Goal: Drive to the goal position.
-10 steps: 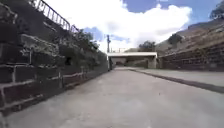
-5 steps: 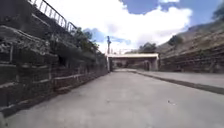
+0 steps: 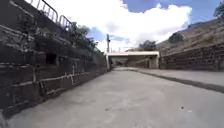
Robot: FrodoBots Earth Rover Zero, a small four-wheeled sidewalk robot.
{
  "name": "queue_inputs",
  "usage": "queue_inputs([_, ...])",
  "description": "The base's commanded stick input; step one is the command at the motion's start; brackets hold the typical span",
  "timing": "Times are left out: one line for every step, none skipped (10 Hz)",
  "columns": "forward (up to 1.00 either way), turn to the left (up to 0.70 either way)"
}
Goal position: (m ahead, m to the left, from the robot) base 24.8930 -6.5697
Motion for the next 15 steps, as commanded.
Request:
queue_inputs([0.7, 0.0])
queue_inputs([0.7, 0.0])
queue_inputs([0.7, 0.0])
queue_inputs([0.7, 0.0])
queue_inputs([0.7, 0.0])
queue_inputs([0.7, 0.0])
queue_inputs([0.7, 0.0])
queue_inputs([0.7, 0.0])
queue_inputs([0.7, 0.0])
queue_inputs([0.7, 0.0])
queue_inputs([0.7, 0.0])
queue_inputs([0.7, 0.0])
queue_inputs([0.7, 0.0])
queue_inputs([0.7, 0.0])
queue_inputs([0.7, 0.0])
